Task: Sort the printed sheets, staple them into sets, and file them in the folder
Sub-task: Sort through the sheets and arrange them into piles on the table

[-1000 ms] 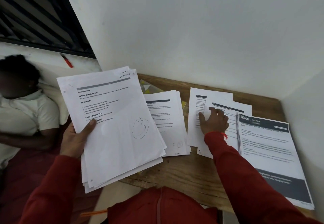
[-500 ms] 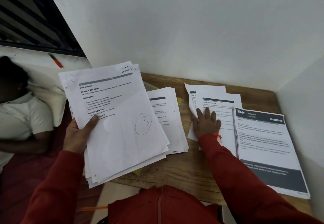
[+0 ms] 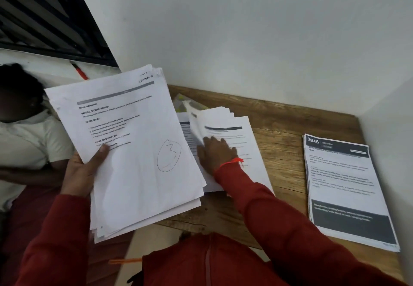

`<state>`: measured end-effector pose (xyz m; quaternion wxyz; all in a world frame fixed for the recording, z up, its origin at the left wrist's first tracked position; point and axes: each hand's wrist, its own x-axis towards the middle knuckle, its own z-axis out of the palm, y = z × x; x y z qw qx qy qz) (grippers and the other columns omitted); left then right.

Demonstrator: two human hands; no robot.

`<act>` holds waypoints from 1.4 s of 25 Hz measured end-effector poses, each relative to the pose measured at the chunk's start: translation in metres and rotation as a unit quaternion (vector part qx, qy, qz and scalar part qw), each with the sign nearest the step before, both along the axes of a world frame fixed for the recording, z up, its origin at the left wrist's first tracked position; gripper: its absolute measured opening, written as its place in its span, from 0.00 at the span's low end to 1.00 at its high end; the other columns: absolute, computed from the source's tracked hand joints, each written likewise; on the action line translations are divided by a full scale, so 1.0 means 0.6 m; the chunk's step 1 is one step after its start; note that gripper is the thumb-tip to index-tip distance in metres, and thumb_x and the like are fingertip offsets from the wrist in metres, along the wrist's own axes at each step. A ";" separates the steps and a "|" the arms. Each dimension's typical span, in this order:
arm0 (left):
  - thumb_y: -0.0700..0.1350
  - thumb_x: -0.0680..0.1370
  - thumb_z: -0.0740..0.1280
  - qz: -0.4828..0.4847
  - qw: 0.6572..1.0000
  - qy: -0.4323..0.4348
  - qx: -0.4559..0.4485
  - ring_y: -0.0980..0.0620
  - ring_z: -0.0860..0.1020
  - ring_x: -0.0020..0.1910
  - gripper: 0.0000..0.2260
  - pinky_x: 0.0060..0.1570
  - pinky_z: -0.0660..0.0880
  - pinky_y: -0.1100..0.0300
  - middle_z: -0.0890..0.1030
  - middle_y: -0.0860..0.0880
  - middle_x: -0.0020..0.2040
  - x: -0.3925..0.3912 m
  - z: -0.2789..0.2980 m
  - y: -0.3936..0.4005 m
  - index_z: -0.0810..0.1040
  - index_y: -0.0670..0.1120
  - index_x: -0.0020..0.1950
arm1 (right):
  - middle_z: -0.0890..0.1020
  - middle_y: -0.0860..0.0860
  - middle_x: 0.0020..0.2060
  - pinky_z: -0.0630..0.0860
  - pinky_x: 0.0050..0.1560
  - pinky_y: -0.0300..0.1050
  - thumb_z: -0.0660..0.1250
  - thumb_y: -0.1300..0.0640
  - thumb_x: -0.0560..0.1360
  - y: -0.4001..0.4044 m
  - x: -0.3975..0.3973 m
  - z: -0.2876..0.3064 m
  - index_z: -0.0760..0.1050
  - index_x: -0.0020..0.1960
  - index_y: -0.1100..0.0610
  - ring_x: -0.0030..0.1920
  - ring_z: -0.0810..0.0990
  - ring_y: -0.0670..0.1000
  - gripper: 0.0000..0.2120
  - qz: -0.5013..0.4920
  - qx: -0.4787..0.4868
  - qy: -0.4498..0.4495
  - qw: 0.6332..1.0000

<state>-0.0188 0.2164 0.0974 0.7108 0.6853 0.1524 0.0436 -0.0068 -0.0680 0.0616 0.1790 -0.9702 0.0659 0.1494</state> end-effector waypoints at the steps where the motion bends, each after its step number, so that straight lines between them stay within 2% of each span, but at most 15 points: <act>1: 0.38 0.79 0.64 0.007 1.000 0.000 0.001 0.64 0.82 0.40 0.07 0.42 0.79 0.69 0.85 0.61 0.41 -0.005 0.002 0.011 0.78 0.47 0.53 | 0.69 0.56 0.67 0.61 0.67 0.67 0.53 0.43 0.80 0.021 -0.001 -0.016 0.67 0.67 0.54 0.70 0.64 0.61 0.22 0.018 -0.001 0.048 0.999; 3: 0.38 0.79 0.65 0.016 1.000 0.001 0.004 0.63 0.82 0.40 0.09 0.41 0.79 0.68 0.85 0.60 0.41 -0.012 0.005 0.028 0.78 0.43 0.58 | 0.55 0.56 0.76 0.51 0.72 0.67 0.54 0.41 0.79 0.045 -0.004 -0.053 0.56 0.76 0.53 0.76 0.51 0.63 0.29 0.053 -0.017 0.113 0.992; 5: 0.38 0.79 0.66 0.013 1.000 -0.001 0.007 0.61 0.82 0.41 0.13 0.43 0.80 0.67 0.85 0.59 0.44 -0.015 0.000 0.037 0.76 0.40 0.63 | 0.48 0.55 0.78 0.45 0.74 0.64 0.55 0.41 0.79 0.046 -0.007 -0.080 0.50 0.78 0.51 0.77 0.44 0.62 0.32 0.069 -0.013 0.100 0.993; 8: 0.37 0.78 0.66 -0.002 1.000 -0.004 -0.005 0.59 0.83 0.44 0.15 0.44 0.80 0.65 0.85 0.55 0.47 -0.014 -0.008 0.032 0.76 0.38 0.64 | 0.72 0.53 0.69 0.65 0.70 0.57 0.53 0.39 0.78 0.038 -0.012 -0.053 0.70 0.70 0.53 0.71 0.66 0.58 0.27 -0.021 0.201 -0.077 0.976; 10: 0.38 0.77 0.67 -0.027 1.000 0.001 -0.015 0.55 0.83 0.46 0.15 0.46 0.81 0.62 0.84 0.48 0.53 -0.007 -0.013 0.010 0.76 0.38 0.64 | 0.82 0.49 0.56 0.76 0.59 0.48 0.57 0.39 0.78 0.018 -0.017 -0.005 0.79 0.60 0.52 0.58 0.79 0.53 0.22 -0.171 0.455 -0.094 0.869; 12: 0.39 0.76 0.69 -0.048 0.998 0.005 -0.029 0.52 0.83 0.48 0.15 0.48 0.81 0.58 0.83 0.44 0.57 0.006 -0.019 -0.024 0.77 0.40 0.63 | 0.85 0.50 0.51 0.80 0.54 0.52 0.69 0.39 0.73 -0.007 -0.017 0.029 0.80 0.56 0.49 0.52 0.83 0.54 0.17 -0.203 0.584 -0.014 0.786; 15: 0.45 0.73 0.71 -0.089 0.993 0.012 -0.072 0.48 0.83 0.50 0.17 0.49 0.81 0.54 0.83 0.44 0.55 0.020 -0.019 -0.097 0.78 0.43 0.61 | 0.85 0.54 0.46 0.81 0.51 0.55 0.80 0.52 0.65 -0.049 -0.028 0.048 0.80 0.51 0.52 0.48 0.85 0.56 0.17 -0.199 0.534 -0.067 0.819; 18: 0.50 0.72 0.70 -0.122 0.985 0.025 -0.116 0.50 0.83 0.49 0.15 0.45 0.81 0.57 0.84 0.48 0.53 0.021 -0.018 -0.160 0.79 0.48 0.57 | 0.86 0.57 0.44 0.81 0.51 0.55 0.77 0.62 0.69 -0.103 -0.047 0.054 0.82 0.44 0.57 0.44 0.84 0.57 0.06 -0.286 0.547 -0.130 0.776; 22: 0.44 0.78 0.67 -0.146 0.985 0.022 -0.094 0.53 0.83 0.48 0.06 0.44 0.80 0.61 0.85 0.53 0.50 0.022 -0.018 -0.204 0.80 0.50 0.54 | 0.86 0.55 0.41 0.80 0.46 0.49 0.72 0.59 0.74 -0.183 -0.077 0.064 0.83 0.44 0.58 0.40 0.83 0.51 0.03 -0.330 0.563 -0.114 0.749; 24: 0.43 0.78 0.66 -0.151 0.985 0.017 -0.085 0.53 0.83 0.48 0.07 0.44 0.79 0.62 0.85 0.52 0.50 0.026 -0.012 -0.215 0.80 0.49 0.55 | 0.83 0.48 0.32 0.74 0.38 0.40 0.71 0.55 0.74 -0.245 -0.091 0.068 0.82 0.42 0.58 0.32 0.79 0.43 0.06 -0.397 0.452 -0.189 0.776; 26: 0.43 0.78 0.67 -0.154 0.985 0.012 -0.080 0.52 0.83 0.49 0.09 0.44 0.79 0.61 0.85 0.50 0.51 0.030 -0.005 -0.217 0.80 0.47 0.58 | 0.81 0.56 0.33 0.69 0.40 0.44 0.69 0.46 0.74 -0.326 -0.111 0.066 0.82 0.46 0.64 0.37 0.79 0.50 0.19 -0.469 0.274 -0.260 0.798; 28: 0.43 0.78 0.67 -0.152 0.985 0.005 -0.087 0.51 0.83 0.49 0.13 0.44 0.80 0.61 0.85 0.49 0.52 0.031 0.003 -0.217 0.78 0.43 0.62 | 0.82 0.64 0.41 0.72 0.46 0.52 0.62 0.41 0.71 -0.390 -0.133 0.058 0.80 0.49 0.69 0.43 0.79 0.56 0.30 -0.492 0.166 -0.321 0.792; 31: 0.41 0.80 0.64 -0.149 0.984 -0.011 -0.098 0.55 0.83 0.45 0.13 0.41 0.79 0.63 0.85 0.52 0.48 0.028 0.016 -0.227 0.75 0.41 0.64 | 0.81 0.59 0.39 0.73 0.47 0.55 0.68 0.48 0.73 -0.388 -0.139 0.066 0.79 0.46 0.70 0.41 0.76 0.52 0.22 -0.448 0.205 -0.344 0.799; 33: 0.40 0.80 0.63 -0.156 0.983 -0.023 -0.098 0.57 0.83 0.45 0.12 0.41 0.79 0.65 0.85 0.55 0.47 0.025 0.023 -0.246 0.74 0.43 0.64 | 0.78 0.47 0.29 0.70 0.36 0.46 0.71 0.52 0.74 -0.340 -0.134 0.081 0.79 0.38 0.62 0.33 0.73 0.45 0.13 -0.351 0.304 -0.282 0.839; 35: 0.42 0.80 0.63 -0.161 0.981 -0.029 -0.104 0.55 0.83 0.49 0.13 0.44 0.80 0.62 0.85 0.53 0.52 0.025 0.025 -0.261 0.74 0.44 0.65 | 0.81 0.43 0.32 0.74 0.36 0.39 0.69 0.60 0.76 -0.280 -0.127 0.095 0.81 0.44 0.58 0.34 0.76 0.42 0.04 -0.253 0.415 -0.212 0.848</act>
